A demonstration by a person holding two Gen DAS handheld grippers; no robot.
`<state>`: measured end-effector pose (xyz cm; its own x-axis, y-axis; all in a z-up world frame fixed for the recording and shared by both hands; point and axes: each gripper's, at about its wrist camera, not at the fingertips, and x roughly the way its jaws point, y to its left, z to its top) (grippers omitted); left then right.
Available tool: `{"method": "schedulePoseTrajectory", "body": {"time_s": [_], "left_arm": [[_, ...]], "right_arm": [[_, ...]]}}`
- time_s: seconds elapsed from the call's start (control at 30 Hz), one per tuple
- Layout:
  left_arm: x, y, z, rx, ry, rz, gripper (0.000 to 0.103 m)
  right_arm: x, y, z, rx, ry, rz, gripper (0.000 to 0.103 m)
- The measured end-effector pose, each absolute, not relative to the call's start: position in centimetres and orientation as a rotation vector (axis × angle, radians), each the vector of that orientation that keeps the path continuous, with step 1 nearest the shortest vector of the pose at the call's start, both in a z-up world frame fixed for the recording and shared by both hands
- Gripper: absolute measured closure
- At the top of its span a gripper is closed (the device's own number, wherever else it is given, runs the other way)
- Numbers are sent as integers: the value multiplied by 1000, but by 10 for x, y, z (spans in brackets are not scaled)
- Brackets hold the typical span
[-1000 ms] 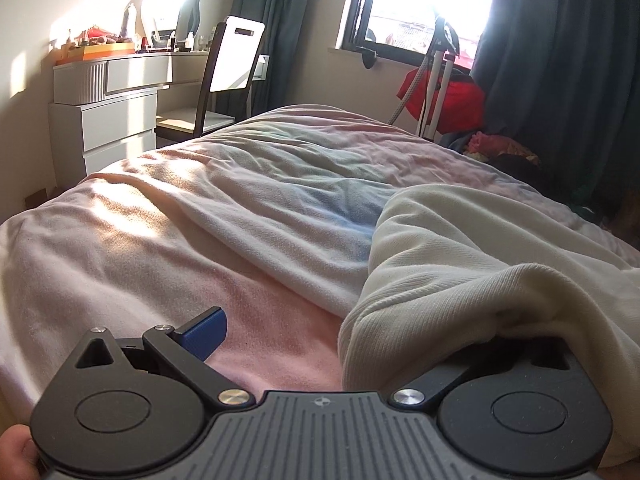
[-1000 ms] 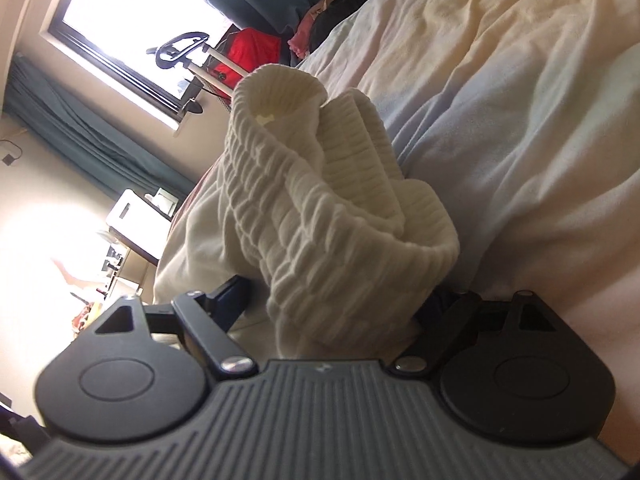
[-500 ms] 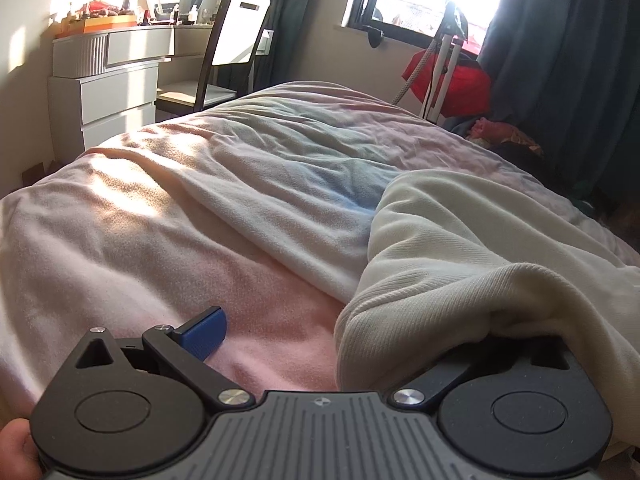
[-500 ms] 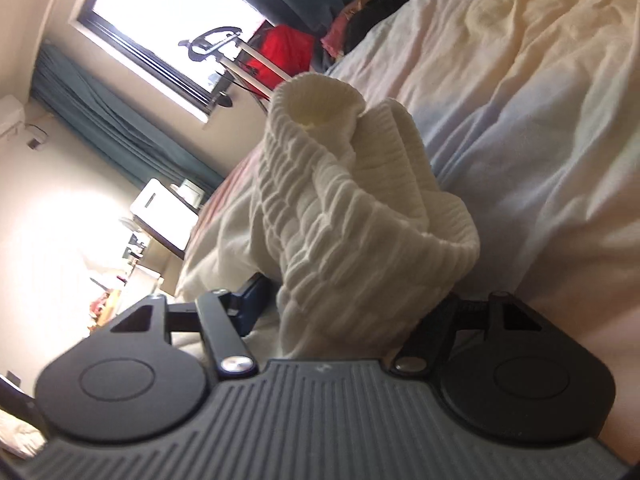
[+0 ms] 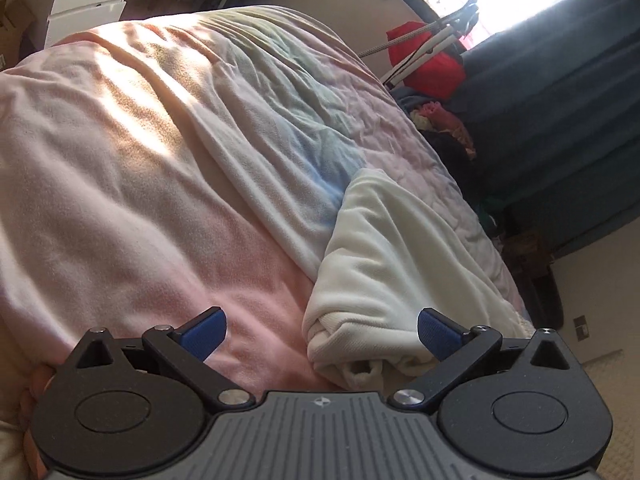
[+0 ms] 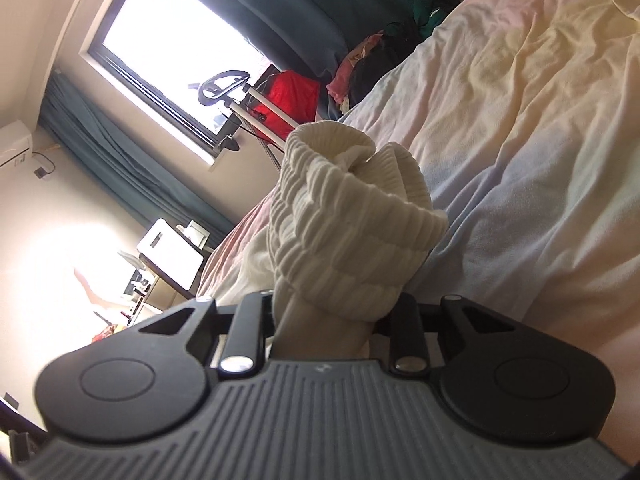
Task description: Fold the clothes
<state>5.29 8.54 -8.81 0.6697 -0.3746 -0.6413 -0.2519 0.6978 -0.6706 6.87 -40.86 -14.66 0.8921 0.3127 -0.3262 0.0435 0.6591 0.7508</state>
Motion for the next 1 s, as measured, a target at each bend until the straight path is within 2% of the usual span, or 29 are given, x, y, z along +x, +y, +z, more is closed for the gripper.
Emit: {"method": "schedulePoseTrajectory", "body": {"time_s": [0.33, 0.63, 0.7, 0.83, 0.87, 0.97, 1.0], "left_arm": [[145, 88, -133, -1082, 974, -242, 0], [152, 35, -146, -830, 1052, -383, 3], [152, 33, -147, -805, 1050, -372, 9], [147, 37, -149, -812, 1026, -320, 34], [145, 39, -149, -826, 1012, -304, 36], [136, 39, -141, -825, 945, -291, 53], [134, 38, -137, -815, 918, -291, 55]], "right_arm": [[79, -405, -153, 856, 484, 126, 74], [84, -402, -156, 843, 490, 108, 74], [84, -402, -157, 841, 490, 108, 74], [82, -397, -151, 797, 472, 114, 74], [81, -395, -148, 788, 463, 118, 74], [75, -390, -137, 798, 396, 164, 75], [72, -388, -132, 786, 378, 177, 75]]}}
